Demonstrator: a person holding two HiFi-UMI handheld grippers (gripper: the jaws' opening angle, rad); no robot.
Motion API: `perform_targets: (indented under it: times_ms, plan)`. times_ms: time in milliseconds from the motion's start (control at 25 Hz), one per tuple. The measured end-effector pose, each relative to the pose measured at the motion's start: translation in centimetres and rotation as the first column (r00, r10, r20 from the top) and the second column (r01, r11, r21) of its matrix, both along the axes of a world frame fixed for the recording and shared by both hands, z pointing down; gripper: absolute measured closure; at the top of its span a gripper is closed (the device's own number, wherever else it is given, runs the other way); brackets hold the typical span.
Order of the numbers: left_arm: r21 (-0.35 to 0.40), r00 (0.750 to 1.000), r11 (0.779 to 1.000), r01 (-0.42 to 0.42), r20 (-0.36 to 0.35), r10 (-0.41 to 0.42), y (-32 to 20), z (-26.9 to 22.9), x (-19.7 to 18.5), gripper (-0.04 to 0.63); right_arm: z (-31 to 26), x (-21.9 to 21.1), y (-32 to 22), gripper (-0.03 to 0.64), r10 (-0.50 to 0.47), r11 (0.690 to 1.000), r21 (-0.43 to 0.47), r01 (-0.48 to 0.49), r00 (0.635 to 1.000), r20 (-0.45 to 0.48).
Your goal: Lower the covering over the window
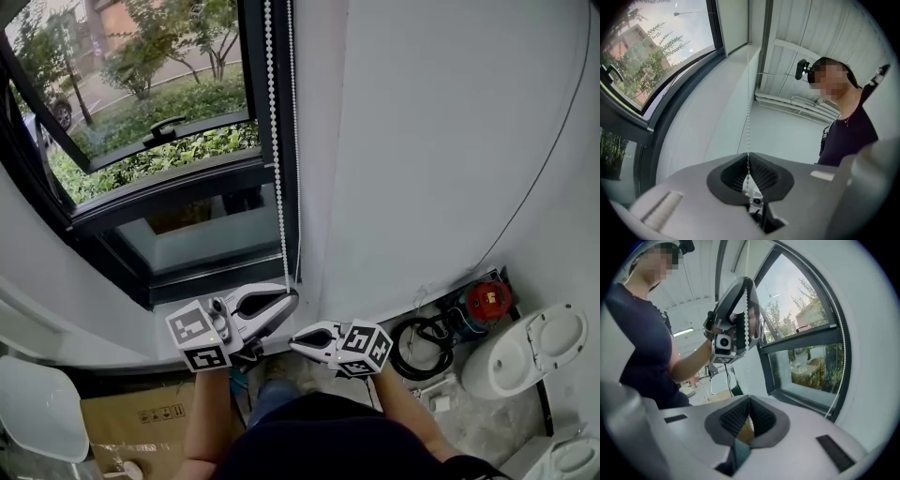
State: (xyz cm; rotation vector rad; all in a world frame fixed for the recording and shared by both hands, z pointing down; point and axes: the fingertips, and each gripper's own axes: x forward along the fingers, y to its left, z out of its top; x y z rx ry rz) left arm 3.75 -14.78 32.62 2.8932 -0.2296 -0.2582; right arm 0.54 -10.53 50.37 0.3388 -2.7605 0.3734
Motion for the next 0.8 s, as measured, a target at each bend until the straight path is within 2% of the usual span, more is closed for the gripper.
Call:
perform_targets:
  times_ms: [120, 160, 240, 360, 440, 560, 720, 800]
  plan:
    - [0.003, 0.995, 1.000, -0.003, 0.098, 0.003, 0.5, 2.4, 0.4, 0.577, 2.2, 0.2, 0.7, 0.604, -0.032, 0.999, 0.005, 0.032, 0.996, -0.084]
    - [-0.008, 0.996, 1.000, -0.014, 0.091, 0.014, 0.8, 2.8, 0.4, 0.577, 2.6, 0.2, 0.9, 0.604, -0.031, 1.000, -0.007, 0.031, 0.997, -0.067]
    - [-0.060, 0.999, 0.998, -0.037, 0.023, 0.039, 1.3, 2.9, 0.0, 0.577, 2.6, 0.3, 0.9, 0.604, -0.006, 0.999, -0.047, 0.007, 1.000, 0.012]
    - [-0.110, 0.998, 0.993, -0.037, -0.045, 0.032, 1.2, 3.0, -0.6, 0.578, 2.6, 0.7, 0.5, 0.604, 0.026, 0.996, -0.085, -0.019, 0.997, 0.076]
    - [-0.115, 0.999, 0.993, -0.033, -0.012, 0.032, 1.3, 3.7, -0.7, 0.578, 3.2, 1.0, 0.4, 0.604, 0.021, 0.996, -0.084, -0.018, 0.999, 0.042]
    - [-0.128, 0.997, 0.991, -0.036, 0.057, 0.043, 1.7, 5.6, -0.3, 0.578, 5.0, 1.2, 0.7, 0.604, 0.003, 0.999, -0.054, -0.006, 0.998, -0.058]
    - [-0.189, 0.997, 0.980, -0.065, -0.041, 0.059, 2.1, 5.9, -0.2, 0.578, 5.3, 1.5, 0.2, 0.604, 0.059, 0.998, -0.034, -0.060, 0.998, -0.037]
    - [-0.184, 0.997, 0.980, -0.068, -0.047, 0.061, 2.2, 6.2, 0.1, 0.578, 5.2, 1.9, -0.1, 0.604, 0.081, 0.996, -0.019, -0.082, 0.996, -0.038]
